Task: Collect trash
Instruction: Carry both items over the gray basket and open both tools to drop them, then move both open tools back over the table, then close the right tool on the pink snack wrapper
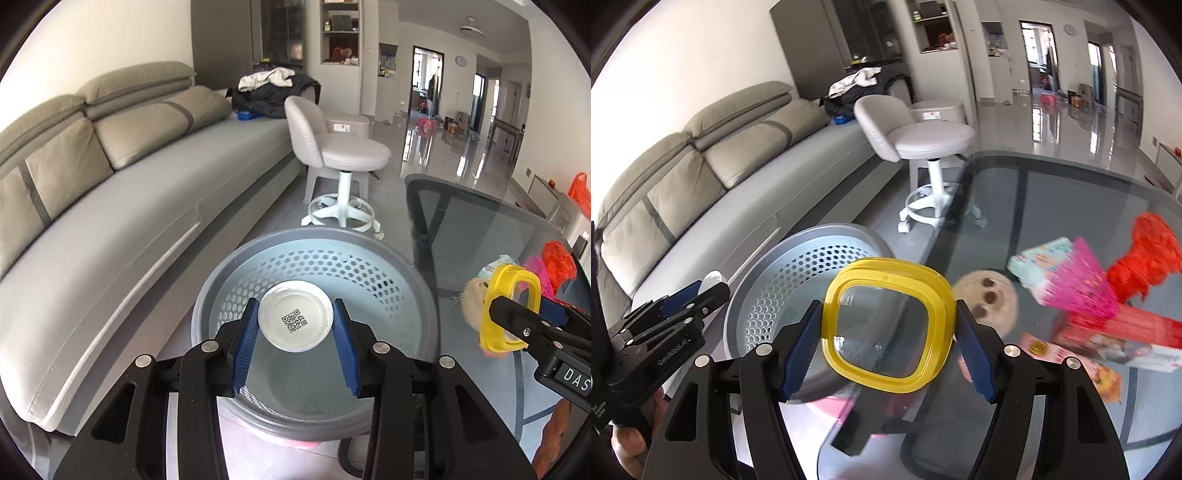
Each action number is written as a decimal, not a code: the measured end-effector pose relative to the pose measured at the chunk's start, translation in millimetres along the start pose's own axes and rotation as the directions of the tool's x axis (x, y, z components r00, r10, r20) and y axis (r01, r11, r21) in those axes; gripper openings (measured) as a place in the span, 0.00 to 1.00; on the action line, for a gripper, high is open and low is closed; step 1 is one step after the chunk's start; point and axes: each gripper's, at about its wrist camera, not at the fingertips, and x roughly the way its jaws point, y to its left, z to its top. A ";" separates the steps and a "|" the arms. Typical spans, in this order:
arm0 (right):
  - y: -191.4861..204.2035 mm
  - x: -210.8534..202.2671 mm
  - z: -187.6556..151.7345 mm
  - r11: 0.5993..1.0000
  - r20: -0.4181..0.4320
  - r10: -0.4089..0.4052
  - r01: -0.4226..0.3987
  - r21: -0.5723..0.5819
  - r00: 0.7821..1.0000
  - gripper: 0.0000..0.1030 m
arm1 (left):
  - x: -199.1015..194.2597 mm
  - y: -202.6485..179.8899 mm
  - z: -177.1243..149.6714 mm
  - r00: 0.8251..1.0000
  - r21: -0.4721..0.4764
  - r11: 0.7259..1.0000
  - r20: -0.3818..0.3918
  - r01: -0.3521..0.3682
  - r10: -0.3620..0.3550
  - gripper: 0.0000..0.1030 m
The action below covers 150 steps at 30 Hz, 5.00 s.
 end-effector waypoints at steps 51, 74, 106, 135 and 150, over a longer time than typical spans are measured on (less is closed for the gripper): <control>47.9 79.2 14.2 0.983 -0.122 0.075 -0.094 -0.155 0.990 0.81 | 51.8 41.5 -15.9 0.992 -0.101 0.994 -0.124 -0.029 0.016 0.64; 32.0 49.2 3.1 0.992 -0.088 0.062 -0.072 -0.104 0.994 0.81 | 24.7 23.3 -10.9 0.998 -0.044 0.997 -0.030 -0.065 0.063 0.76; -142.7 -79.7 -53.8 0.981 0.012 -0.161 0.159 0.107 0.987 0.81 | -29.8 -141.5 -26.6 0.991 0.142 0.982 0.036 0.124 -0.130 0.89; -156.9 -13.2 -63.9 0.989 -0.129 -0.146 0.144 -0.027 0.981 0.81 | 13.1 -166.8 -55.9 0.995 0.158 0.983 -0.055 0.093 -0.085 0.90; -138.3 16.5 -58.7 0.980 -0.162 -0.179 0.163 -0.110 0.970 0.67 | 17.0 -162.0 -54.5 0.994 0.138 0.986 -0.068 0.096 -0.087 0.90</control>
